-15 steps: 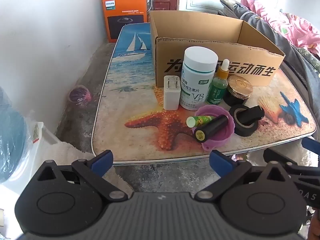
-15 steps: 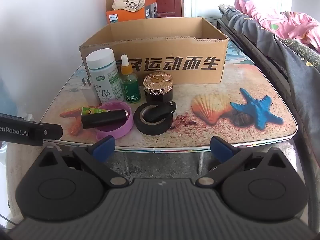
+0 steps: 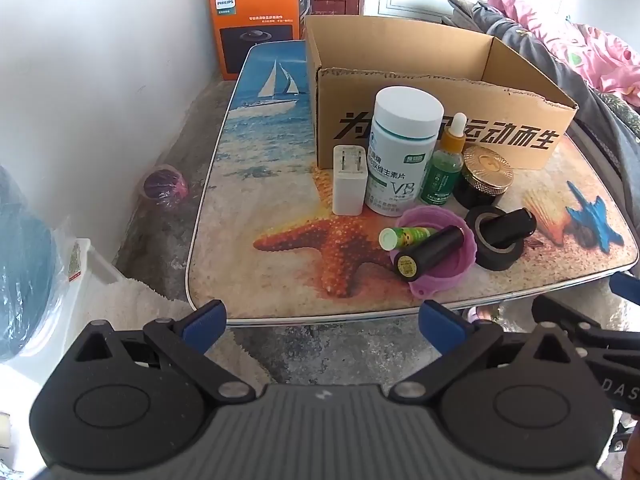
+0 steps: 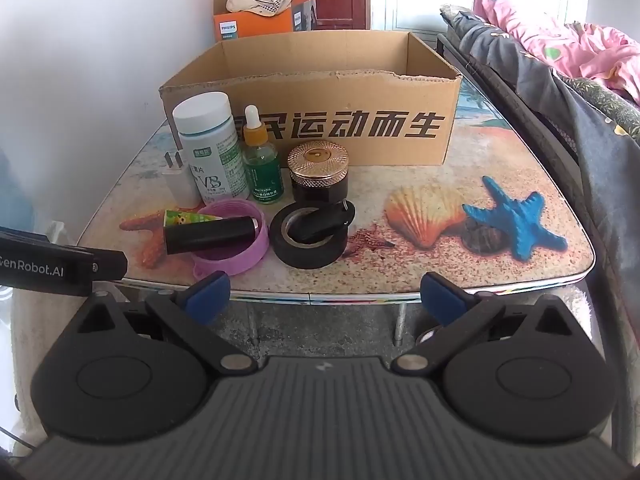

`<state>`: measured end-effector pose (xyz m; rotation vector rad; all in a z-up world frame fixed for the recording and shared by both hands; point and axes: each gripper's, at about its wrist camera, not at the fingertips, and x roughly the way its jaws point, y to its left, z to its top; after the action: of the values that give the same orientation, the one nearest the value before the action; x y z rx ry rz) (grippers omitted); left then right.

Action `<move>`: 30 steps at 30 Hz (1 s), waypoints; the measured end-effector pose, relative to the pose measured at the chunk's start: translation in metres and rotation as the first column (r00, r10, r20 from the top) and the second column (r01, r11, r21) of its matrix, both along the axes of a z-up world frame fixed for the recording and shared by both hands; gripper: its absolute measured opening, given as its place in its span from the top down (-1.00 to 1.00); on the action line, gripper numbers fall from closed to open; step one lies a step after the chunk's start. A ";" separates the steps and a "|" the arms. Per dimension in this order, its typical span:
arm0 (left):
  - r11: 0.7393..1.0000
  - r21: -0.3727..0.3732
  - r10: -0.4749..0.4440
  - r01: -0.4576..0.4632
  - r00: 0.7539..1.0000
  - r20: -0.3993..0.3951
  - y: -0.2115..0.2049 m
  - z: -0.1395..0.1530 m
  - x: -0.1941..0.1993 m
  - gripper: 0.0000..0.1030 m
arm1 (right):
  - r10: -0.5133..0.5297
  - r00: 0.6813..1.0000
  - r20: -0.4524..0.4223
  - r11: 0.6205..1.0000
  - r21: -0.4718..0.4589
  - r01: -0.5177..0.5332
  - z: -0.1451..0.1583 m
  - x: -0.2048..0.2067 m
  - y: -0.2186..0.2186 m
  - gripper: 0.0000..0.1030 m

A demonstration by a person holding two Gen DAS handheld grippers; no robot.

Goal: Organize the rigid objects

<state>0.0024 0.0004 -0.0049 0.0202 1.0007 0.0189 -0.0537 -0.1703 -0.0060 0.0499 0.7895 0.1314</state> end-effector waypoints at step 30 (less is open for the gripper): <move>1.000 0.013 0.005 -0.005 1.000 -0.009 0.002 -0.003 -0.001 -0.99 | 0.023 1.000 -0.011 1.000 0.003 -0.023 0.001 0.002 0.001 -0.98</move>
<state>0.0013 0.0026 -0.0078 0.0296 1.0100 0.0296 -0.0513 -0.1696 -0.0053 0.0443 0.8010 0.1545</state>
